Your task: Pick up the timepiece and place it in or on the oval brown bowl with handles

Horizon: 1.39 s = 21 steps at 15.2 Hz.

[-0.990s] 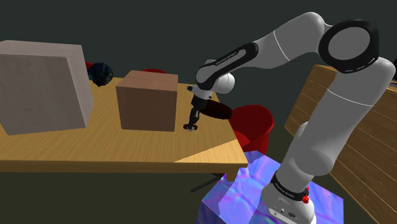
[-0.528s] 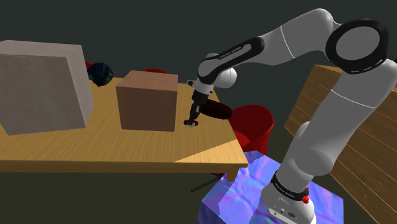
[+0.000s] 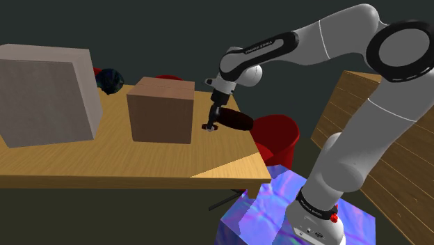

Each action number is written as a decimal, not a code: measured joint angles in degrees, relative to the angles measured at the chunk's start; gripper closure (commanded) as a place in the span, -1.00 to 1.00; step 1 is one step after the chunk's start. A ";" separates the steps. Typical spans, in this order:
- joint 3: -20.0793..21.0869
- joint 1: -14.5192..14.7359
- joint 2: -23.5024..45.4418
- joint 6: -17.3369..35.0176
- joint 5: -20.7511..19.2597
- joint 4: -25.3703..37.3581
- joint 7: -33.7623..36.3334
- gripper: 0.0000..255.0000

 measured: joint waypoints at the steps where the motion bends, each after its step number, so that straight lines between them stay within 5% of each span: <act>1: -0.01 -0.05 -0.35 -0.66 -0.21 0.34 0.28 1.00; 21: -2.11 -1.94 -4.40 -15.23 -3.62 10.62 2.52 1.00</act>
